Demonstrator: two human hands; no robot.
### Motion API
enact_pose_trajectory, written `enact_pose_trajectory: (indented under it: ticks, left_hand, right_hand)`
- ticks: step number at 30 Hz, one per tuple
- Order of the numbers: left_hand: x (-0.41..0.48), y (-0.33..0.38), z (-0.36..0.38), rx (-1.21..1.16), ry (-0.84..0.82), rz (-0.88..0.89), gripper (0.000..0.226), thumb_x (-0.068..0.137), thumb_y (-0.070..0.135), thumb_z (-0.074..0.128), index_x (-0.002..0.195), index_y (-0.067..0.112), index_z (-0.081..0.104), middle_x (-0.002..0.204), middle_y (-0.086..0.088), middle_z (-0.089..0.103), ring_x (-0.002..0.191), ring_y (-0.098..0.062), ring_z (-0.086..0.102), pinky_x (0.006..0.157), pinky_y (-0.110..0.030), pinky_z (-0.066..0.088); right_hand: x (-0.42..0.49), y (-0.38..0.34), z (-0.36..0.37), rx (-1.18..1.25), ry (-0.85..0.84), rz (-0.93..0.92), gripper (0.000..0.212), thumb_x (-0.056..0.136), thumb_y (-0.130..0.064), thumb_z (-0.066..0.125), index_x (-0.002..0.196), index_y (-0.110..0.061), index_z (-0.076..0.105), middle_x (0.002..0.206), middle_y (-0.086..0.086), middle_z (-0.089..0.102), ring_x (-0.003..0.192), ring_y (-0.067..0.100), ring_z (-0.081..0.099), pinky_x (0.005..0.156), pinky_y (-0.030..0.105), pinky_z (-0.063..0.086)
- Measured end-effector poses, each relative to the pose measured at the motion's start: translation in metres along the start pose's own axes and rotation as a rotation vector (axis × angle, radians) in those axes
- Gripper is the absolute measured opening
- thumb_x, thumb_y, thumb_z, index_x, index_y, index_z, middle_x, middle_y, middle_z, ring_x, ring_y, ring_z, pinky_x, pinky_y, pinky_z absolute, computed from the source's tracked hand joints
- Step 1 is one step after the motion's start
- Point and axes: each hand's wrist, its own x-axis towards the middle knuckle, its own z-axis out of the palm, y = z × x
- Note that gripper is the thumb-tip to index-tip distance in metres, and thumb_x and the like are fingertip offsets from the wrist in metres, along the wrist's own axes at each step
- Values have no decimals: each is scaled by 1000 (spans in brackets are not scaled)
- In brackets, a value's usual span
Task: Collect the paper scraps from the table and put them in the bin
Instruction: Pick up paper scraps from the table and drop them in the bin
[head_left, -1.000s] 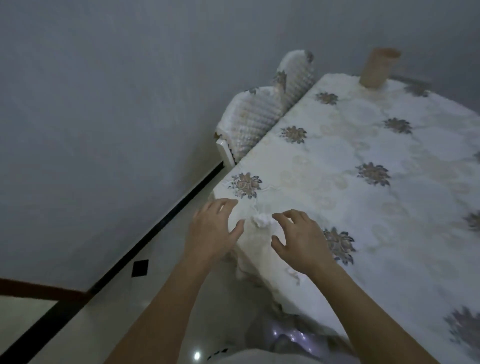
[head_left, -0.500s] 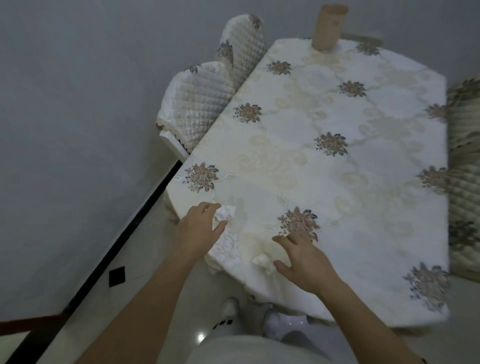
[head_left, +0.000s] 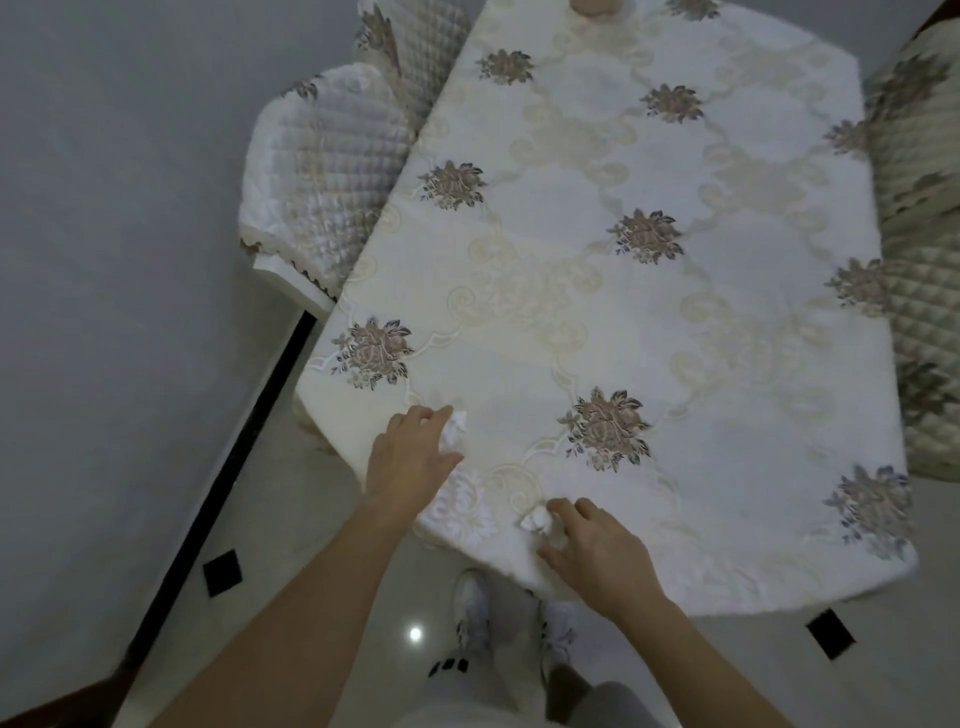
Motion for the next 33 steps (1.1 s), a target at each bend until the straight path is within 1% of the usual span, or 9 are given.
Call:
enact_pose_trajectory:
  ticks: [4,9,15,19,22,24,28,31,33]
  left_hand:
    - [6,-8,7,-27,13,51,50,79,25,80,124,12,64,107,-15,63,91,-36,60,72,-45,52]
    - [7,-5,10,-76,-36,81,54,87,25,72,137,16,53,111,-12,58,95,-31,59,76,-43,51]
    - [8,-4,15,-65,-44,117,44,88,26,69,130,18,58,101,-10,58,88,-31,60,69,-42,53]
    - [2,-9,22,-53,-24,148,41,85,29,73,124,19,61,94,-8,58,81,-30,60,64,-42,53]
    - [0,-10,24,-51,-21,179,42,82,30,76,121,18,63,93,-9,58,78,-29,60,59,-40,53]
    - [0,-10,26,-60,-17,184,38,80,26,79,114,16,66,91,-9,58,74,-29,60,56,-40,52]
    - [-7,-10,35,-123,15,205,23,79,14,79,98,11,66,85,-8,55,69,-28,58,51,-39,49]
    - [-12,-6,33,-239,62,145,20,86,16,72,105,13,67,98,-5,56,79,-23,58,60,-37,50]
    - [-16,0,28,-312,101,130,22,89,19,69,111,14,66,105,-3,59,86,-21,61,67,-38,52]
  right_hand:
    - [4,-5,15,25,108,36,37,85,-51,62,114,-28,55,88,-5,60,78,20,62,53,32,47]
    - [3,-14,19,148,112,70,48,95,-46,52,141,-43,40,94,-6,63,87,18,61,64,31,46]
    - [1,-18,17,532,232,234,27,92,-32,64,119,-36,66,80,-19,66,75,4,61,65,22,46]
    - [3,-17,17,704,332,359,42,84,-29,76,124,-33,64,80,-16,67,77,-3,62,66,5,41]
    - [4,-15,18,656,305,323,55,77,-29,76,129,-37,57,93,-8,65,85,5,60,73,18,46]
    - [6,-15,19,627,325,354,40,81,-31,72,120,-36,62,90,-10,67,84,9,61,73,29,52]
    - [9,-17,19,565,346,391,14,91,-36,65,105,-33,69,79,-12,67,76,4,60,65,29,50]
    - [11,-16,17,622,361,406,14,93,-35,64,104,-28,68,80,-10,69,77,10,62,68,35,53]
    - [11,-15,11,664,387,394,9,93,-35,64,99,-28,67,74,-13,65,72,6,59,65,29,48]
